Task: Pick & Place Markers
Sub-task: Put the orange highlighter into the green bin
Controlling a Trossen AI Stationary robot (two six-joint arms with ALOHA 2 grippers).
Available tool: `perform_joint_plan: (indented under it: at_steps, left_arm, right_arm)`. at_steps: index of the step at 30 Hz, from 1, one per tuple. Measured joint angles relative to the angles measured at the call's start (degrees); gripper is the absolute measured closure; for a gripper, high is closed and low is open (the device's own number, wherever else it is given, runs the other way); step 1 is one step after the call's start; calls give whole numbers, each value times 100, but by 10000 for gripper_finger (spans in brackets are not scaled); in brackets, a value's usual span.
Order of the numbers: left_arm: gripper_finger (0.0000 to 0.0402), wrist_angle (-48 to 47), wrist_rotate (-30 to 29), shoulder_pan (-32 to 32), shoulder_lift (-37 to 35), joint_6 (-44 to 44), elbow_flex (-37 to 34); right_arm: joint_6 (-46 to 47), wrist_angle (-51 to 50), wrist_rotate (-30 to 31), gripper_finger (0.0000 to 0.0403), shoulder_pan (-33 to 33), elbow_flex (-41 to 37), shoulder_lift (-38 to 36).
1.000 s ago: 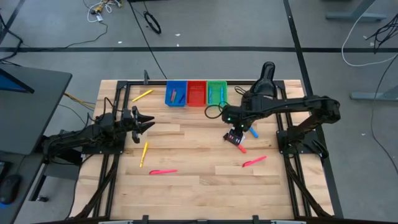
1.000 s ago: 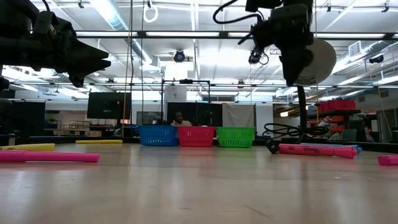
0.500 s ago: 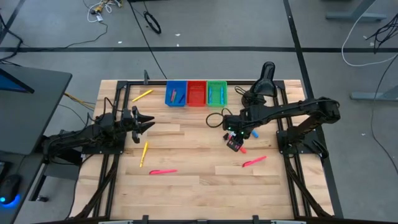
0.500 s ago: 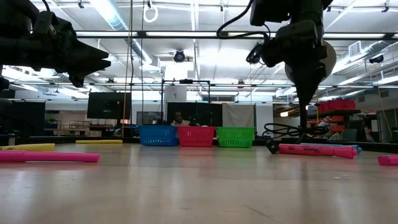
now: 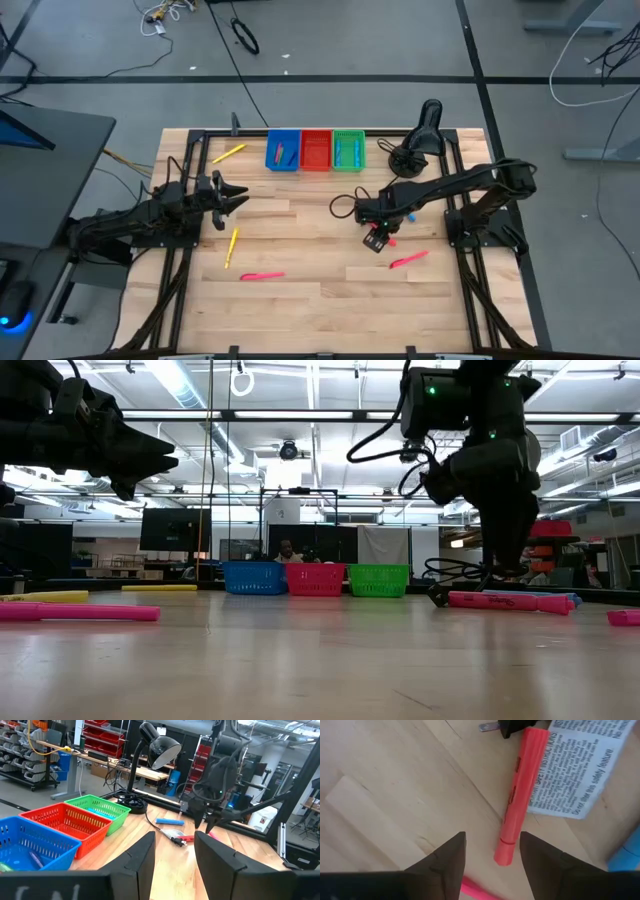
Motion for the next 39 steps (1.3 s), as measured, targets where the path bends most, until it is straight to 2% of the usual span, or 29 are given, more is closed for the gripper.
perform_joint_plan:
  at_steps: [11,18,21,31,39]
  left_arm:
    - [259,0,-1,-1,-2,1,-1]
    - [259,1,0,-1,-2,1,0]
    - [259,2,0,-2,-2,0,0]
    - [259,0,0,-1,-2,0,-2]
    - [259,0,-1,-1,-2,2,-1]
  right_arm:
    - [4,798,61,215,-135,-658,286]
    - [0,969,-7,219,-225,-729,390]
    - [-2,959,10,240,-215,-732,390]
    - [-7,900,35,360,-209,-729,388]
    - [-13,900,26,355,-207,-732,388]
